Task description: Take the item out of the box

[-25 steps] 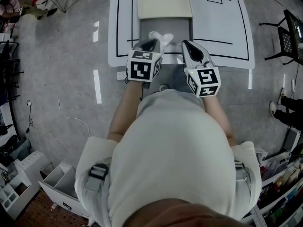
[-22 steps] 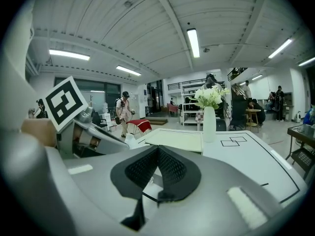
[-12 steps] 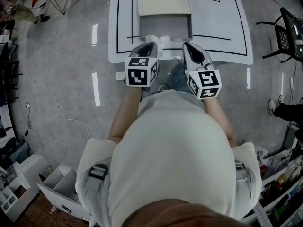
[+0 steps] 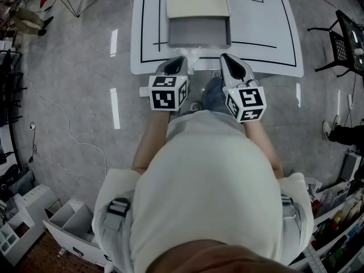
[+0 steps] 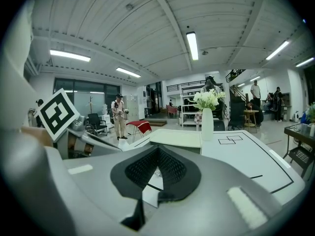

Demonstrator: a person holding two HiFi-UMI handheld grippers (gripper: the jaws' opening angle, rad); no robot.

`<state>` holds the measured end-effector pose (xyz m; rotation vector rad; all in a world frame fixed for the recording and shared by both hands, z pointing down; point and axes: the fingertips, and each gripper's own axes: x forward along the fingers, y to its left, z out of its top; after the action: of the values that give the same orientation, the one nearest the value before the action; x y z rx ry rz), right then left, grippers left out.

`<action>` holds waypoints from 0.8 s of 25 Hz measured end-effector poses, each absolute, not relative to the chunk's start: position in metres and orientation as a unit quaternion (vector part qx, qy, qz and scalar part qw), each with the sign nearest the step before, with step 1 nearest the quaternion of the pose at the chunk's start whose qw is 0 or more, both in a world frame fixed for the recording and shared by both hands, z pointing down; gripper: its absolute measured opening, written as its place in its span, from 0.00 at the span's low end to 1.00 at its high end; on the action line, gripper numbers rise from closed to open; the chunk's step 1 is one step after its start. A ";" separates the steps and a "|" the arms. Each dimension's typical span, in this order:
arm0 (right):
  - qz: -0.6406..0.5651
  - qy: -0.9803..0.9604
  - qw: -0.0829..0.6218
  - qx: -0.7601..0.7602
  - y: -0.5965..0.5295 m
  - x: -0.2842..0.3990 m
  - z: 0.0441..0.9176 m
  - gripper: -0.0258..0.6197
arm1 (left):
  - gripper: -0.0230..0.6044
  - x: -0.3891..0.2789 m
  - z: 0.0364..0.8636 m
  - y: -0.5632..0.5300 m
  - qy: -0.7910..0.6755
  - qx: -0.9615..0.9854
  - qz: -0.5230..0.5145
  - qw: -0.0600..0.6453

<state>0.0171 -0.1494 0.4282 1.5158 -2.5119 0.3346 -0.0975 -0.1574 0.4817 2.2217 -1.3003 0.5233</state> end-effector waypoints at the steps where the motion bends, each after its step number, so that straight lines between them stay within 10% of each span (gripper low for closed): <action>1: 0.113 -0.847 0.093 0.510 -0.149 0.017 0.428 0.04 | 0.06 -0.098 0.482 -0.156 -0.479 0.818 0.192 0.255; 20: 0.106 -0.848 0.093 0.511 -0.145 0.017 0.425 0.04 | 0.06 -0.098 0.479 -0.154 -0.484 0.816 0.186 0.255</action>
<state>0.0169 -0.1454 0.4253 1.5171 -2.5162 0.3142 -0.0977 -0.1537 0.4787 2.2165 -1.3136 0.5043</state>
